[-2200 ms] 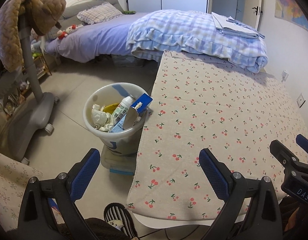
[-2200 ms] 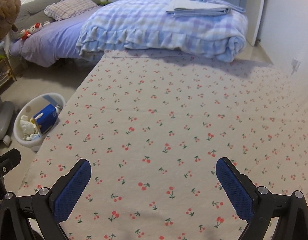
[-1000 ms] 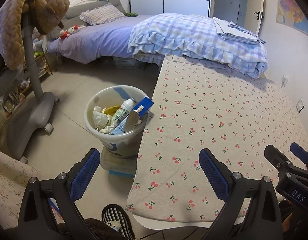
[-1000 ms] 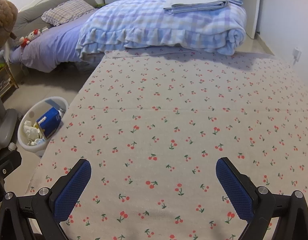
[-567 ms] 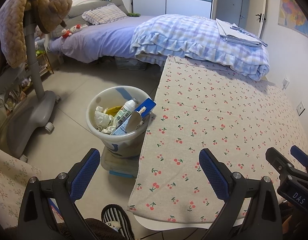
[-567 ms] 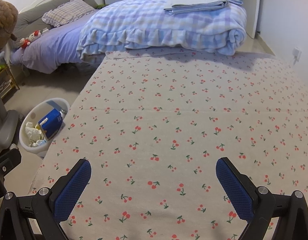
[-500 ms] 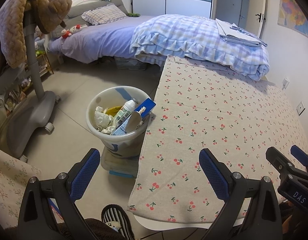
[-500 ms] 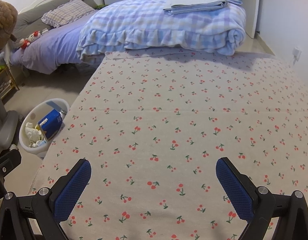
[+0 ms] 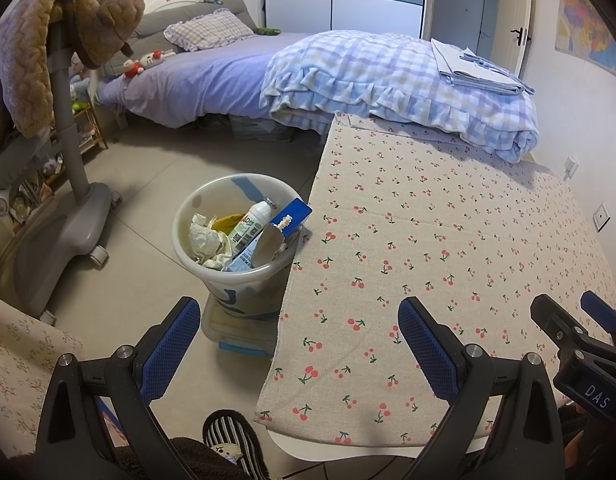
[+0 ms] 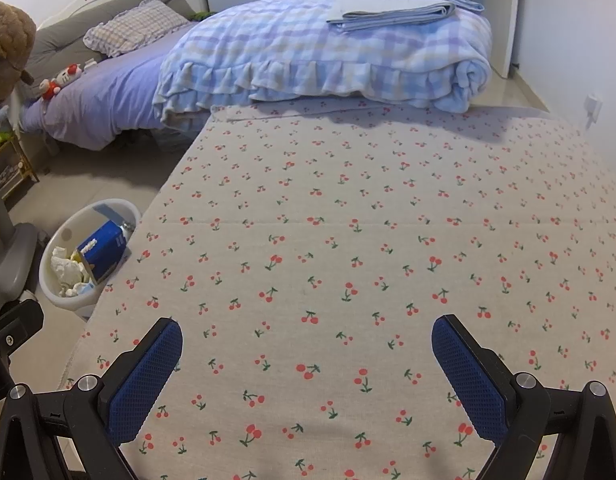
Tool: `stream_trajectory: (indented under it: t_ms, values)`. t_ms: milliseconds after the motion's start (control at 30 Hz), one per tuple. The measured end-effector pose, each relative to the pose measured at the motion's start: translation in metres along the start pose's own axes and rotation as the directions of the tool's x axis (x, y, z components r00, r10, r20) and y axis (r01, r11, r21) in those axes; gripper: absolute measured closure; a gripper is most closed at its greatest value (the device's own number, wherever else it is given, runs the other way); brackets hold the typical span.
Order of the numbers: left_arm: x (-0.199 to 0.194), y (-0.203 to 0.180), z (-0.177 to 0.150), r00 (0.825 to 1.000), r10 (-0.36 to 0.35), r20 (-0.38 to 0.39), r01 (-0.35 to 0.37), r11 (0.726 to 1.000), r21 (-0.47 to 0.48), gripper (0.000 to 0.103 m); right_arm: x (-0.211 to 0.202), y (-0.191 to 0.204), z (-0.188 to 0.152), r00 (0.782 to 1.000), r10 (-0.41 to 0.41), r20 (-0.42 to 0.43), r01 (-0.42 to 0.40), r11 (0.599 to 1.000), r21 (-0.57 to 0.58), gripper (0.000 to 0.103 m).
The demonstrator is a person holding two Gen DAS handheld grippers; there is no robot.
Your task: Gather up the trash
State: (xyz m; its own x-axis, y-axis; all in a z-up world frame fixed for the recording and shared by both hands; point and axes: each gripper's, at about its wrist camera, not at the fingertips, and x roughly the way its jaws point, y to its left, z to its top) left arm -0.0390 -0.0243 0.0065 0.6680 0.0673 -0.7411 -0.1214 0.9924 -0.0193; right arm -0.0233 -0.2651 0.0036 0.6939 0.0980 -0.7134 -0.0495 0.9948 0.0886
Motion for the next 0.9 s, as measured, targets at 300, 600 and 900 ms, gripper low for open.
stream_trajectory:
  t_ms: [300,600,900]
  values:
    - [-0.0010,0.0001,0.0005,1.000,0.001,0.003,-0.001,1.000,0.000,0.003,-0.0001,0.0003,0.0000,1.000,0.000,0.001,0.000,1.000,-0.001,0.001]
    - [-0.0027,-0.0002,0.0027,1.000,0.002,0.010,-0.002,1.000,-0.001,0.003,-0.0005,0.0010,-0.0002,1.000,-0.001,0.001,0.001,1.000,-0.001,0.001]
    - [-0.0042,-0.0013,0.0049,1.000,-0.023,0.006,0.023,1.000,0.005,0.003,-0.0004,0.0017,-0.0006,1.000,-0.001,0.000,0.001,1.000,0.000,0.001]
